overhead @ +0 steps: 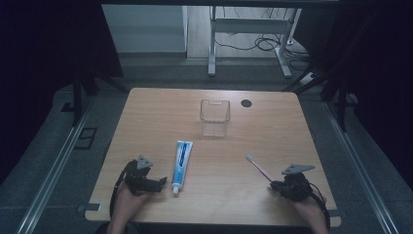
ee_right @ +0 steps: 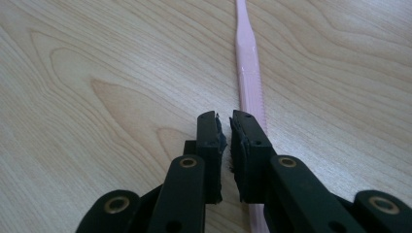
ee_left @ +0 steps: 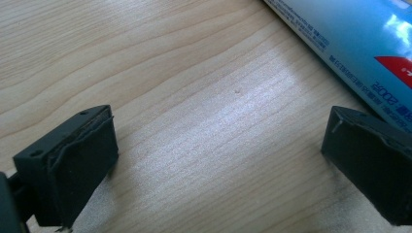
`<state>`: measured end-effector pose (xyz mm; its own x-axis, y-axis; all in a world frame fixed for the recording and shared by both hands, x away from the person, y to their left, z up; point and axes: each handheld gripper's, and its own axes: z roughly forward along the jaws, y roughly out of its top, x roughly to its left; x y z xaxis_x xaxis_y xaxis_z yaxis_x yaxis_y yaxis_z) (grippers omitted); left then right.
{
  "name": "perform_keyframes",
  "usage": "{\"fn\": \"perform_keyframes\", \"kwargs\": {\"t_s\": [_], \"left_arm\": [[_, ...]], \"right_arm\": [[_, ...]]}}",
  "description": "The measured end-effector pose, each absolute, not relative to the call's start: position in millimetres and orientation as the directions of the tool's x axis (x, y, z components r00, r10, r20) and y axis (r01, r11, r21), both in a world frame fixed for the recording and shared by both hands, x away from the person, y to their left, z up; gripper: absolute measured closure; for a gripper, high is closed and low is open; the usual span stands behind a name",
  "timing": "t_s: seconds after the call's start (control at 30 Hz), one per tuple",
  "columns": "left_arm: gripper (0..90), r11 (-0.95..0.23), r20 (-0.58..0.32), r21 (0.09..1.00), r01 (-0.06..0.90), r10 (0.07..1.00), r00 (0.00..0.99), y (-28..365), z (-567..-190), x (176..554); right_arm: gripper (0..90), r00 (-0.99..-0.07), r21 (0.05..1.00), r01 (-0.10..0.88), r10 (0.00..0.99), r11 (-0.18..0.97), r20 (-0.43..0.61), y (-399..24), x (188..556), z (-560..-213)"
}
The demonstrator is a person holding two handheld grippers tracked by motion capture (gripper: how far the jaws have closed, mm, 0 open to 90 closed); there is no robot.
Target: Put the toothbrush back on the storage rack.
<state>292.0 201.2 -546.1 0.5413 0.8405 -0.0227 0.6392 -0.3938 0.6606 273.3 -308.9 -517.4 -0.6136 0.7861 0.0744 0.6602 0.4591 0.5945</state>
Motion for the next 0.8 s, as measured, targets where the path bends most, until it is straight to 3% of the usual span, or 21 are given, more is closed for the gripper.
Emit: {"fn": "perform_keyframes", "kwargs": {"t_s": [0.33, 0.8], "left_arm": [[0.0, -0.395, -0.022, 0.660, 0.639, 0.840, 0.542, 201, -546, 292], [0.0, -0.393, -0.024, 0.660, 0.640, 0.841, 0.540, 201, -546, 292]], "right_arm": [[74.2, -0.618, 0.572, 0.665, 0.784, 0.480, 0.059, -308, 278, -499], [70.7, -0.645, 0.404, 0.704, 0.764, 0.584, 0.020, -298, 304, -487]]}}
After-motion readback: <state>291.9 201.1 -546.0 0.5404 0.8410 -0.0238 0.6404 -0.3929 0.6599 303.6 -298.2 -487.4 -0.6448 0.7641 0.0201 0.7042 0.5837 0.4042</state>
